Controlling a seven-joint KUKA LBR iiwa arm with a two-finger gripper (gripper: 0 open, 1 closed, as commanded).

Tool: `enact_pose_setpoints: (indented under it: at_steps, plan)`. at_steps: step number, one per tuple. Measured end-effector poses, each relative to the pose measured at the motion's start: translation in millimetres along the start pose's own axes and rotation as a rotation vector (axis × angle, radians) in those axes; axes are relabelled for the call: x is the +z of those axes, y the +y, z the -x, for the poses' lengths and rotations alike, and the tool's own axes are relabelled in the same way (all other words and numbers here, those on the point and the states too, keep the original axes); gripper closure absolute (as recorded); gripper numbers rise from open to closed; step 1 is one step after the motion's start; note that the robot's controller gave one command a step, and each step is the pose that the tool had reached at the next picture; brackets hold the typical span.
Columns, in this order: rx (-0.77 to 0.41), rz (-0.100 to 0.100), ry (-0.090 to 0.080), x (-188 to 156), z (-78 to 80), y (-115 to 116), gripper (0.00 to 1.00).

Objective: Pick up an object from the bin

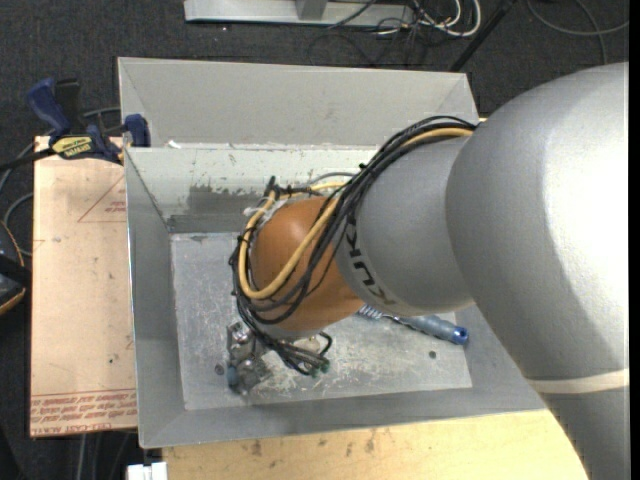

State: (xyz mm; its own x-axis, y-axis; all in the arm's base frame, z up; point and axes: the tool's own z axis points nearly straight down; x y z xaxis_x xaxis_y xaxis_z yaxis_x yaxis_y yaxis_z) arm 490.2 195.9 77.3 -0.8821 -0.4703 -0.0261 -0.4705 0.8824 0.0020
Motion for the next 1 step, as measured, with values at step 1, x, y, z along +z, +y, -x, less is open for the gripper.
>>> enact_pose_setpoints:
  at_steps: [1]
  plan:
    - [-0.432, 0.002, -0.002, -0.1, -4.6, -5.4, 1.0]
